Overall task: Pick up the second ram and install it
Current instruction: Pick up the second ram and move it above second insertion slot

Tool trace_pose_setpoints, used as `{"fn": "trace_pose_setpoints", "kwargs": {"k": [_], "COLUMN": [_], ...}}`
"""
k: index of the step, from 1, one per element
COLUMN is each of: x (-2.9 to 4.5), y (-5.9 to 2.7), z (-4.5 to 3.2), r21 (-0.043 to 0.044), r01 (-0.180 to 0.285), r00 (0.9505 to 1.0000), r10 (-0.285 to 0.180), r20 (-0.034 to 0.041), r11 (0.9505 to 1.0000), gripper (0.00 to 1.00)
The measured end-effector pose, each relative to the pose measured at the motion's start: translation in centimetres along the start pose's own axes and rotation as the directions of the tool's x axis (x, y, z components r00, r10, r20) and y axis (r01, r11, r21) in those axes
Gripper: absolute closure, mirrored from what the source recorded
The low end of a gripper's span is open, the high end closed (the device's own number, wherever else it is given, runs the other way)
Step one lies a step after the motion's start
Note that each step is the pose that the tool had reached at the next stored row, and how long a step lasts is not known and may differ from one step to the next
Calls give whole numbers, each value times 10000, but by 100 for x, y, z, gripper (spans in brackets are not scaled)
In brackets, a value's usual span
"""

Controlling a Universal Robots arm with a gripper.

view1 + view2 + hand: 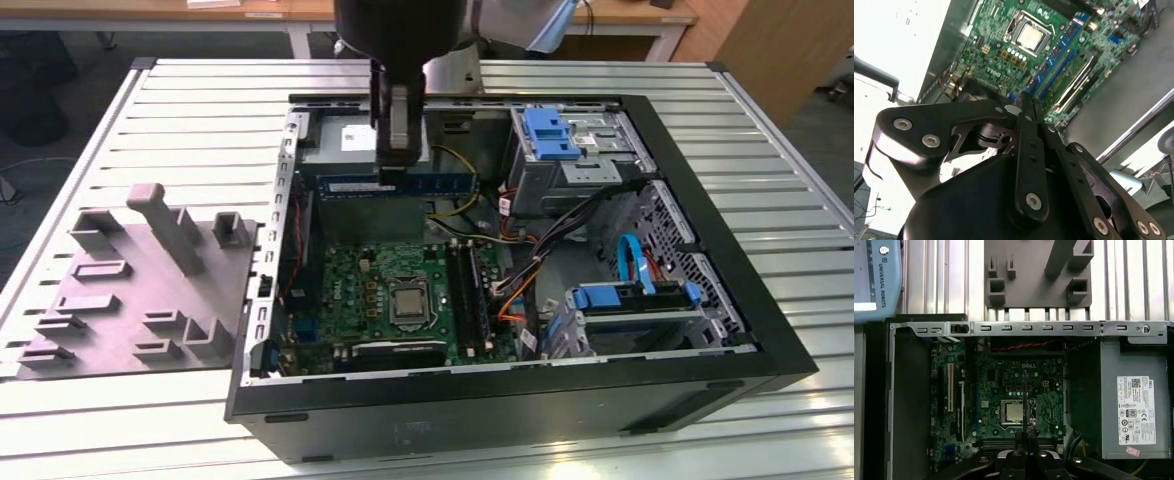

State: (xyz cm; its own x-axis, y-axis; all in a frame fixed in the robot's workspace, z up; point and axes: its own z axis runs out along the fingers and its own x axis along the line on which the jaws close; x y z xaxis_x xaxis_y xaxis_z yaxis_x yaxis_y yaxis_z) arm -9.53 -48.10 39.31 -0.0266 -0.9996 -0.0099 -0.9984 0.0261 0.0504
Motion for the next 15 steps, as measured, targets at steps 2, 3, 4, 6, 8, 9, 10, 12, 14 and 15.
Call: {"fn": "trace_pose_setpoints", "kwargs": {"k": [2, 3, 4, 6, 8, 9, 10, 12, 14, 15], "x": [-1, -1, -1, -1, -1, -1, 0, 0, 0, 0], "y": [-35, -42, -48, -58, -67, -71, -74, -82, -89, -92], "z": [8, 20, 34, 66, 99, 114, 131, 165, 201, 218], "r21": [0, 0, 0, 0, -1, -1, -1, 0, 0, 0], "r01": [1, 1, 0, 0, 0, 0, -1, 0, 0, 1], "r00": [10000, 10000, 10000, 10000, 10000, 10000, 10000, 10000, 10000, 10000], "r10": [-1, -1, 0, 0, 0, 0, 1, 0, 0, -1], "r20": [1, 1, 0, 0, -1, -1, -1, 0, 0, 1], "r11": [10000, 10000, 10000, 10000, 10000, 10000, 10000, 10000, 10000, 10000], "gripper": [88, 88, 88, 88, 88, 88, 88, 88, 88, 88]}}
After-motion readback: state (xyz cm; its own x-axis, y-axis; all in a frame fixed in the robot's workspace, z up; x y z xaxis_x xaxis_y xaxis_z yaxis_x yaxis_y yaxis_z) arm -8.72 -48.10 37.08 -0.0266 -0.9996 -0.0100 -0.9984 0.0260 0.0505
